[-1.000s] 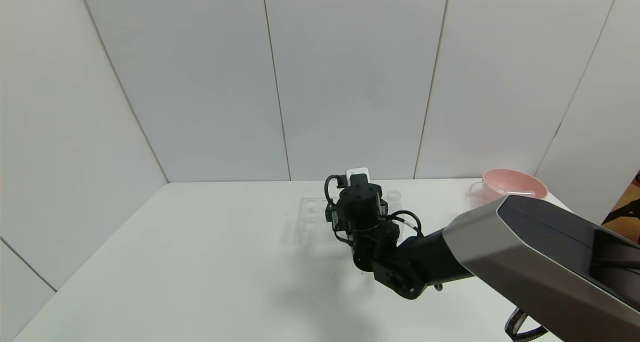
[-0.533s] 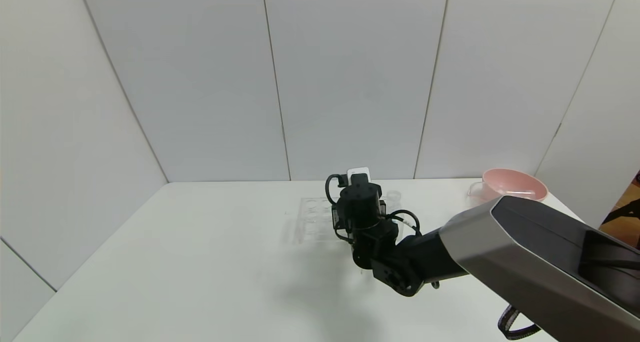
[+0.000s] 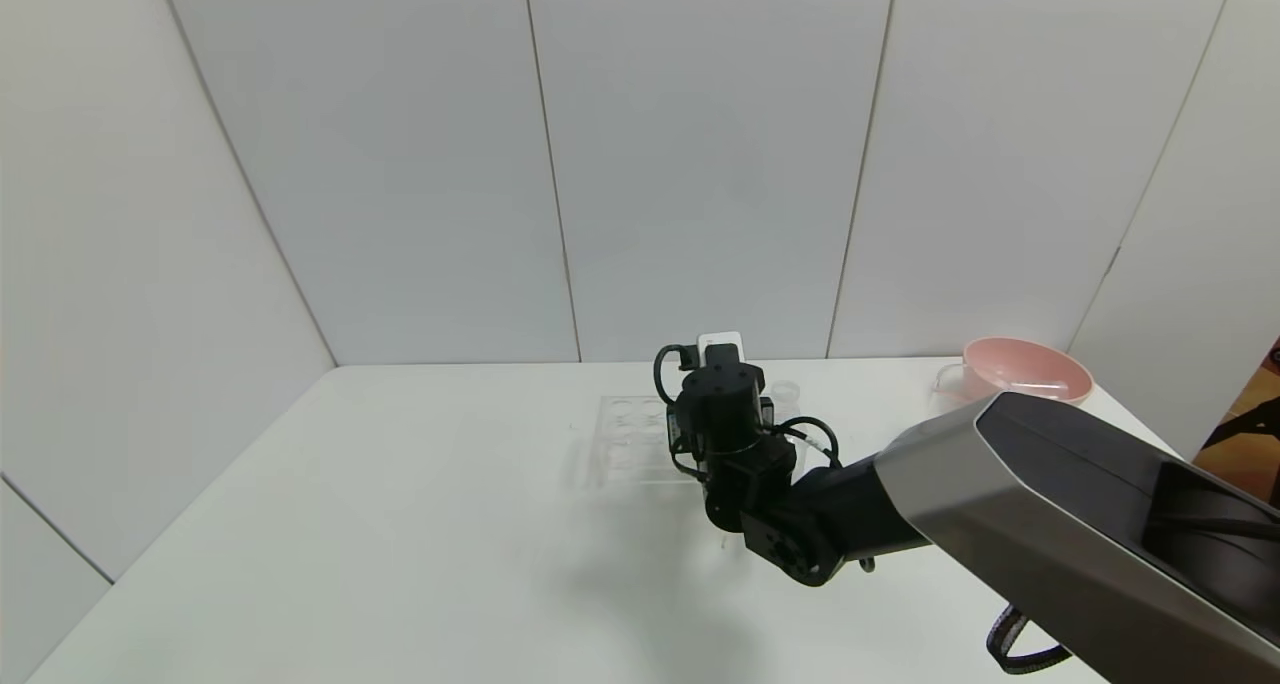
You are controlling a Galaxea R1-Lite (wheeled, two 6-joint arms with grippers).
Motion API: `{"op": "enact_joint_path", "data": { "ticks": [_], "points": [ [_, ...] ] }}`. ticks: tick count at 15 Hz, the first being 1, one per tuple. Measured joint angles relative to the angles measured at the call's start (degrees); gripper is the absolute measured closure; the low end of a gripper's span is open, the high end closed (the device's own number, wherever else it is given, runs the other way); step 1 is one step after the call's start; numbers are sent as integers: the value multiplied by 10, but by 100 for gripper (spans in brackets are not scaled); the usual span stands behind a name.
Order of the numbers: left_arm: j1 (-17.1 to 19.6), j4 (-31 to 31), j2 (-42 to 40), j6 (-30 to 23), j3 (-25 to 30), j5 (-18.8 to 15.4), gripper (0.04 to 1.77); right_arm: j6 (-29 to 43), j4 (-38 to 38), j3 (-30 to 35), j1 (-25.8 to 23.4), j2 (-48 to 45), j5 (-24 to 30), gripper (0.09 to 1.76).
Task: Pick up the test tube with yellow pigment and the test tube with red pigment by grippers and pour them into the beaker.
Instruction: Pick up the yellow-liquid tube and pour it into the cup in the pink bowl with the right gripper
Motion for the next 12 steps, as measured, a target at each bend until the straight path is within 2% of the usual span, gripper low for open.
{"op": "enact_joint_path", "data": {
  "ticks": [5, 12],
  "points": [
    [0, 0, 0, 0, 0, 0, 9, 0, 2, 0, 0, -4, 0, 126],
    [0, 0, 0, 0, 0, 0, 9, -2, 16, -2, 3, -75, 1, 126]
  ]
}}
